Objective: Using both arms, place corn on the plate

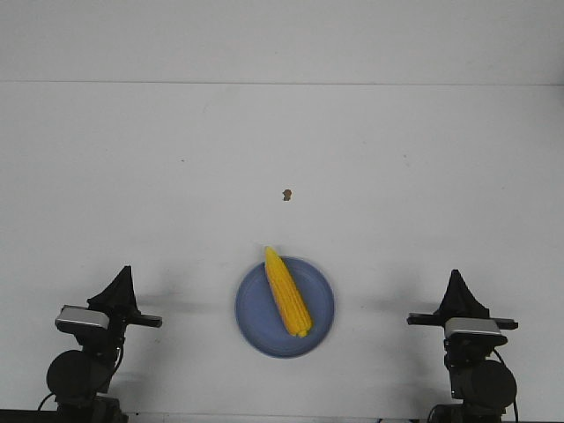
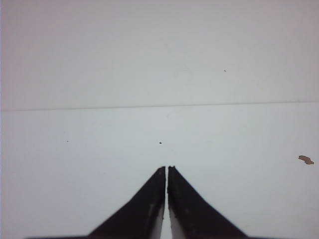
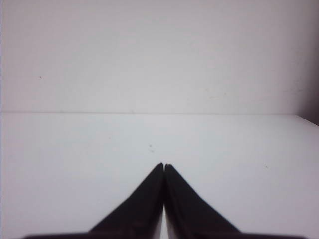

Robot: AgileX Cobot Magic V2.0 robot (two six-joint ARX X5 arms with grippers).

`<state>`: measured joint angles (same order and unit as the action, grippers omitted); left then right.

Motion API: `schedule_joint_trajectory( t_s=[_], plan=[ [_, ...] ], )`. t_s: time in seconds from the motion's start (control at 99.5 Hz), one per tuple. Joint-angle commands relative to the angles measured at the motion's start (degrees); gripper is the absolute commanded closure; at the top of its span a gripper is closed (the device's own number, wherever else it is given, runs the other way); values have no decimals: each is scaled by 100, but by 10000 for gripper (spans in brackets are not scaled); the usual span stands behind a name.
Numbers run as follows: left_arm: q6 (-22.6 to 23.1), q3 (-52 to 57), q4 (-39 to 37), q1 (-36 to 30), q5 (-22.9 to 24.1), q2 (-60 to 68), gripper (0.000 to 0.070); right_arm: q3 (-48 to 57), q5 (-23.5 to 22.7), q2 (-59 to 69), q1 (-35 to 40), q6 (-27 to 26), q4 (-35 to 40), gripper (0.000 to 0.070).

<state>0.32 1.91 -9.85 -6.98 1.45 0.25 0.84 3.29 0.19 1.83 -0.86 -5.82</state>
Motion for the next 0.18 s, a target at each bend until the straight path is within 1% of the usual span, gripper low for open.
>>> schedule_joint_trajectory(
  t_s=[0.0, 0.171],
  plan=[
    [-37, -107, -68, -4, 9, -7, 685, -13, 15, -11, -7, -61, -59, 700],
    [-37, -107, -68, -4, 9, -7, 684, -13, 15, -11, -7, -61, -57, 700]
  ],
)
